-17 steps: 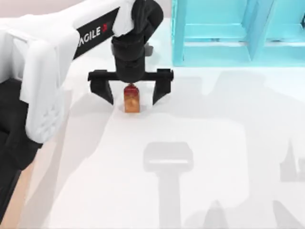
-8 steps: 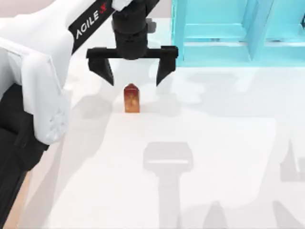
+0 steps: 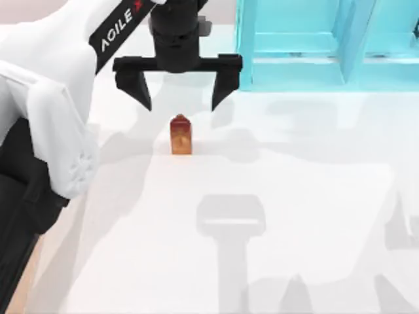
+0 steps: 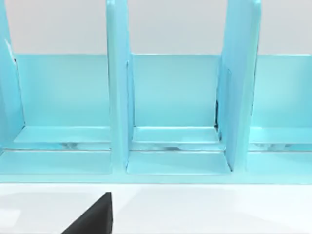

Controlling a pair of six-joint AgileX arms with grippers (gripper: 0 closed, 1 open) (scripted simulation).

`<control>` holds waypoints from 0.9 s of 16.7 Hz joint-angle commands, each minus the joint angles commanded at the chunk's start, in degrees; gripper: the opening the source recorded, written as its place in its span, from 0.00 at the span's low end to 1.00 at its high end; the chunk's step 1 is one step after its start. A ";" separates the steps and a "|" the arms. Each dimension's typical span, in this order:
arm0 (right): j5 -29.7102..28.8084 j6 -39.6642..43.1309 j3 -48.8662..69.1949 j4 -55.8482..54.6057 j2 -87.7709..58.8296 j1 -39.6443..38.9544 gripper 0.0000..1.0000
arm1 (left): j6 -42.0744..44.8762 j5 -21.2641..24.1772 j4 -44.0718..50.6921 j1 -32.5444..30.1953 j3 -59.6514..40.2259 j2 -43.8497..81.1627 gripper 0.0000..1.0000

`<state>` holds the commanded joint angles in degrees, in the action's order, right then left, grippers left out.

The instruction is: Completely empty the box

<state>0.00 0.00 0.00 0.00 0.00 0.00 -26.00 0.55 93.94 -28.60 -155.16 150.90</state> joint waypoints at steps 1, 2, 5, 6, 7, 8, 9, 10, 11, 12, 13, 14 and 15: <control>0.00 0.00 0.00 0.00 0.00 0.00 1.00 | 0.07 0.01 -0.03 0.06 0.10 -0.07 1.00; 0.00 0.00 0.00 0.00 0.00 0.00 1.00 | 0.49 0.05 -0.22 0.44 0.72 -0.56 1.00; 0.00 0.00 0.00 0.00 0.00 0.00 1.00 | 3.88 0.26 -1.77 3.58 5.85 -4.47 1.00; 0.00 0.00 0.00 0.00 0.00 0.00 1.00 | 5.58 0.32 -2.53 5.18 8.50 -6.43 1.00; 0.00 0.00 0.00 0.00 0.00 0.00 1.00 | 7.51 0.35 -3.39 7.02 11.56 -8.64 1.00; 0.00 0.00 0.00 0.00 0.00 0.00 1.00 | 9.63 0.37 -4.33 9.08 14.96 -11.06 1.00; 0.00 0.00 0.00 0.00 0.00 0.00 1.00 | 11.87 0.37 -5.31 11.29 18.62 -13.65 1.00; 0.00 0.00 0.00 0.00 0.00 0.00 1.00 | 14.22 0.35 -6.35 13.64 22.48 -16.37 1.00; 0.00 0.00 0.00 0.00 0.00 0.00 1.00 | 16.63 0.32 -7.41 16.09 26.48 -19.18 1.00; 0.00 0.00 0.00 0.00 0.00 0.00 1.00 | 19.06 0.29 -8.48 18.60 30.52 -22.04 1.00; 0.00 0.00 0.00 0.00 0.00 0.00 1.00 | 21.47 0.24 -9.54 21.12 34.55 -24.88 1.00; 0.00 0.00 0.00 0.00 0.00 0.00 1.00 | 23.82 0.18 -10.58 23.62 38.48 -27.65 1.00; 0.00 0.00 0.00 0.00 0.00 0.00 1.00 | 26.08 0.11 -11.57 26.04 42.23 -30.30 1.00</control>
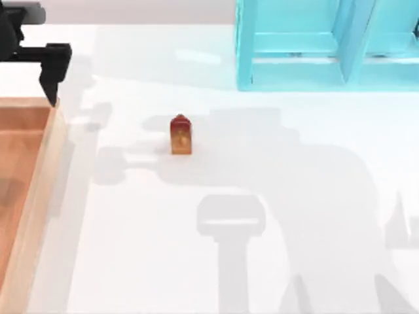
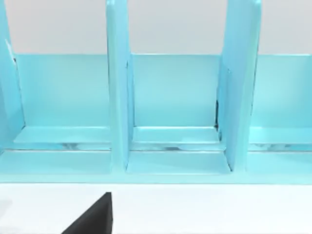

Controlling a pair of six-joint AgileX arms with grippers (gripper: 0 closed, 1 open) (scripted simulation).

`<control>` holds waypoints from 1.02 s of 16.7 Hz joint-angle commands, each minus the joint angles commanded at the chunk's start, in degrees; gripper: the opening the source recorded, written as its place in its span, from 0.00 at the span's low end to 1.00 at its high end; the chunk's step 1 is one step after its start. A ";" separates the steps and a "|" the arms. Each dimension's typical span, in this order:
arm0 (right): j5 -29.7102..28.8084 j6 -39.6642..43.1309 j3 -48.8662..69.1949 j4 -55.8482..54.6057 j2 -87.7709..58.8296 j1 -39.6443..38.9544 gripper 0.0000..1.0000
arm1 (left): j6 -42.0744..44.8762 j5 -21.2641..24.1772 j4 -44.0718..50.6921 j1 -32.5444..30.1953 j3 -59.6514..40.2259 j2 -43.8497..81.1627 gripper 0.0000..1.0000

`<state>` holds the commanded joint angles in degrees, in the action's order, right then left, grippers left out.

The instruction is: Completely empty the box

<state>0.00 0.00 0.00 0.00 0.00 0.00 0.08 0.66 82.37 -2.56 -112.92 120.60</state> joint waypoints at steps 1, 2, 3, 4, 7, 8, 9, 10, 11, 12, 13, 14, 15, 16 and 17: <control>0.00 0.00 0.00 0.00 0.00 0.00 1.00 | 2.13 -0.08 -0.93 2.31 3.52 -2.49 1.00; 0.00 0.00 0.00 0.00 0.00 0.00 1.00 | 4.05 -0.18 -1.78 4.43 6.67 -4.75 1.00; 0.00 0.00 0.00 0.00 0.00 0.00 1.00 | 5.75 -0.29 -2.53 6.34 9.44 -6.75 1.00; 0.00 0.00 0.00 0.00 0.00 0.00 1.00 | 7.21 -0.41 -3.15 7.98 11.77 -8.46 1.00; 0.00 0.00 0.00 0.00 0.00 0.00 1.00 | 9.49 -0.65 -4.12 10.60 15.36 -11.17 1.00; 0.00 0.00 0.00 0.00 0.00 0.00 1.00 | 9.53 -0.66 -4.14 10.64 15.42 -11.21 1.00; 0.00 0.00 0.00 0.00 0.00 0.00 1.00 | 9.53 -0.66 -4.14 10.64 15.42 -11.21 1.00; 0.00 0.00 0.00 0.00 0.00 0.00 1.00 | 9.53 -0.66 -4.14 10.64 15.42 -11.21 1.00; 0.00 0.00 0.00 0.00 0.00 0.00 1.00 | 9.45 -0.65 -4.00 10.40 15.29 -11.00 1.00; 0.00 0.00 0.00 0.00 0.00 0.00 1.00 | 9.46 -0.66 -4.15 10.44 15.39 -10.99 1.00; 0.00 0.00 0.00 0.00 0.00 0.00 1.00 | 9.54 -0.67 -4.85 10.59 15.90 -10.90 1.00; 0.00 0.00 0.00 0.00 0.00 0.00 1.00 | 9.70 -0.66 -6.01 10.82 16.79 -10.67 1.00; 0.00 0.00 0.00 0.00 0.00 0.00 1.00 | 9.96 -0.66 -7.56 11.08 18.06 -10.36 1.00; 0.00 0.00 0.00 0.00 0.00 0.00 1.00 | 10.28 -0.66 -9.48 11.37 19.61 -9.95 1.00; 0.00 0.00 0.00 0.00 0.00 0.00 1.00 | 10.60 -0.66 -11.72 11.66 21.36 -9.48 1.00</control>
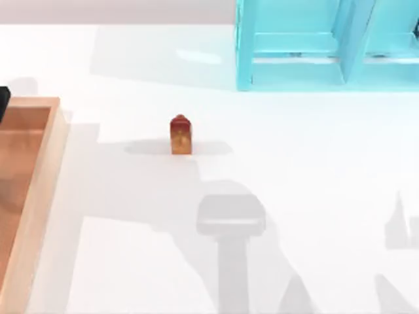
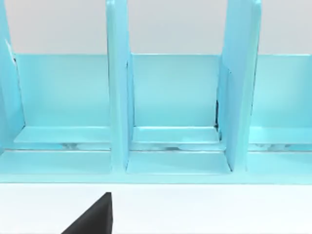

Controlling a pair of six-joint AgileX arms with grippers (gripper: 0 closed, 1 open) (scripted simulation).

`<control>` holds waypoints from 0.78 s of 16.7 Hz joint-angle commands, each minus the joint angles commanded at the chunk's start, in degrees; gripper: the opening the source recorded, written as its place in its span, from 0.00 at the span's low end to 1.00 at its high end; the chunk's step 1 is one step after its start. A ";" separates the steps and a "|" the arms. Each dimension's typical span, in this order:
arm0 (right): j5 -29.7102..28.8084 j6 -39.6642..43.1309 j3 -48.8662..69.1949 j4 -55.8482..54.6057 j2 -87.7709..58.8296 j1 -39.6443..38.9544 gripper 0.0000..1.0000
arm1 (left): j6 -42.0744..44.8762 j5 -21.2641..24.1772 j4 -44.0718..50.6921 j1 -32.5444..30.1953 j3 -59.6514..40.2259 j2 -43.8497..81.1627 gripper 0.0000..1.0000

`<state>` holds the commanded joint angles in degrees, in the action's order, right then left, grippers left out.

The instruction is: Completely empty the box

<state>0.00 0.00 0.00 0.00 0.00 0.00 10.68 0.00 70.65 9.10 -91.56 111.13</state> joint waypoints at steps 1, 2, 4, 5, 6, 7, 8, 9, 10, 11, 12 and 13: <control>0.00 0.00 0.00 0.00 0.00 0.00 1.00 | 0.26 -0.01 -2.47 0.26 1.92 0.49 1.00; 0.00 0.00 0.00 0.00 0.00 0.00 1.00 | 0.42 -0.02 -4.96 0.45 3.87 0.97 1.00; 0.00 0.00 0.00 0.00 0.00 0.00 1.00 | 0.37 -0.05 -9.43 0.48 7.53 1.72 1.00; 0.00 0.00 0.00 0.00 0.00 0.00 1.00 | 0.18 -0.07 -11.16 0.29 9.14 1.90 1.00; 0.00 0.00 0.00 0.00 0.00 0.00 1.00 | -0.08 -0.06 -12.48 -0.02 10.48 1.95 1.00; 0.00 0.00 0.00 0.00 0.00 0.00 1.00 | -0.41 -0.03 -13.43 -0.39 11.50 1.89 1.00; 0.00 0.00 0.00 0.00 0.00 0.00 1.00 | -0.69 0.01 -13.97 -0.69 12.14 1.77 1.00; 0.00 0.00 0.00 0.00 0.00 0.00 1.00 | -0.81 0.02 -14.15 -0.81 12.35 1.71 1.00; 0.00 0.00 0.00 0.00 0.00 0.00 1.00 | -0.81 0.02 -14.15 -0.81 12.35 1.71 1.00; 0.00 0.00 0.00 0.00 0.00 0.00 1.00 | -0.81 0.02 -14.15 -0.81 12.35 1.71 1.00; 0.00 0.00 0.00 0.00 0.00 0.00 1.00 | -0.81 0.02 -14.15 -0.81 12.35 1.71 1.00; 0.00 0.00 0.00 0.00 0.00 0.00 1.00 | -0.81 0.02 -14.15 -0.81 12.35 1.71 0.92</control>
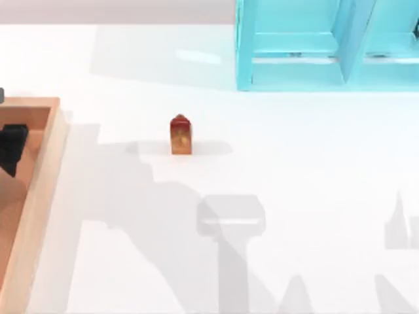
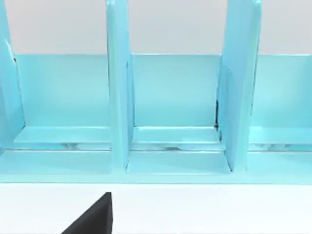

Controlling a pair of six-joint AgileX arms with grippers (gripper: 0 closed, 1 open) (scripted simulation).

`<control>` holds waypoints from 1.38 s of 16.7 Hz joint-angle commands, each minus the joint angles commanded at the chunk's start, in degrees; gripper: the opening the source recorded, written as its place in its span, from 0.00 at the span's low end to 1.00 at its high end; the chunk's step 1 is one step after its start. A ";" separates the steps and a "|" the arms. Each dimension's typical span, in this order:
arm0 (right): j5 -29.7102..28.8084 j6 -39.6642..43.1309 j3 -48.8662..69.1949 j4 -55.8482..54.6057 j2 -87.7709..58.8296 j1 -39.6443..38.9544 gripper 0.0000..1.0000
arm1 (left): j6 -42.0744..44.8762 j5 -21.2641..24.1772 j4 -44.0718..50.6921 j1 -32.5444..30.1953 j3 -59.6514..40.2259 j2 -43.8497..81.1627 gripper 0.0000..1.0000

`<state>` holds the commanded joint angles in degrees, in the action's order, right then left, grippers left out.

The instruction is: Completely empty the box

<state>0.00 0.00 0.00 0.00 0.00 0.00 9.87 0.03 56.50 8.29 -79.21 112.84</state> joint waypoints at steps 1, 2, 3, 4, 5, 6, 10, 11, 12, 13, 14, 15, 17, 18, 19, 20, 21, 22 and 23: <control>0.00 0.00 0.00 0.00 0.00 0.00 1.00 | 0.00 0.00 0.00 0.00 0.00 0.00 0.85; 0.00 0.00 0.00 0.00 0.00 0.00 1.00 | 0.00 0.00 0.00 0.00 0.00 0.00 0.77; 0.00 0.00 0.00 0.00 0.00 0.00 1.00 | 0.00 0.00 0.00 0.00 0.00 0.00 0.70; 0.00 0.00 0.00 0.00 0.00 0.00 1.00 | 0.00 0.00 0.00 0.00 0.00 0.00 0.62; 0.00 0.00 0.00 0.00 0.00 0.00 1.00 | 0.00 0.00 0.00 0.00 0.00 0.00 0.55; 0.00 0.00 0.00 0.00 0.00 0.00 1.00 | 0.00 0.00 0.00 0.00 0.00 0.00 0.47; 0.00 0.00 0.00 0.00 0.00 0.00 1.00 | 0.00 0.00 0.00 0.00 0.00 0.00 0.17; 0.00 0.00 0.00 0.00 0.00 0.00 1.00 | 0.00 0.00 0.00 0.00 0.00 0.00 0.10; 0.00 0.00 0.00 0.00 0.00 0.00 1.00 | 0.00 0.00 0.00 0.00 0.00 0.00 0.02; 0.00 0.00 0.00 0.00 0.00 0.00 1.00 | 0.00 0.00 0.00 0.00 0.00 0.00 0.00; 0.00 0.00 0.00 0.00 0.00 0.00 1.00 | 0.00 0.00 0.00 0.00 0.00 0.00 0.00; 0.00 0.00 0.00 0.00 0.00 0.00 1.00 | 0.00 0.00 0.00 0.00 0.00 0.00 0.00; 0.00 0.00 0.00 0.00 0.00 0.00 1.00 | 0.00 0.00 0.00 0.00 0.00 0.00 0.00; 0.00 0.00 0.00 0.00 0.00 0.00 1.00 | 0.00 0.00 0.00 0.00 0.00 0.00 0.00; 0.00 0.00 0.00 0.00 0.00 0.00 1.00 | 0.00 0.00 0.00 0.00 0.00 0.00 0.00; 0.00 0.00 0.00 0.00 0.00 0.00 1.00 | 0.00 0.00 0.00 0.00 0.00 0.00 0.00; 0.00 0.00 0.00 0.00 0.00 0.00 1.00 | 0.09 -0.02 0.01 0.09 -0.01 -0.07 0.00; 0.00 0.00 0.00 0.00 0.00 0.00 1.00 | 0.10 -0.04 0.15 0.16 -0.13 -0.06 0.00; 0.00 0.00 0.00 0.00 0.00 0.00 1.00 | 0.15 -0.15 0.86 0.45 -0.76 -0.01 0.00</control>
<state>0.00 0.00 0.00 0.00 0.00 0.00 10.02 -0.13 57.36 8.73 -79.97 112.82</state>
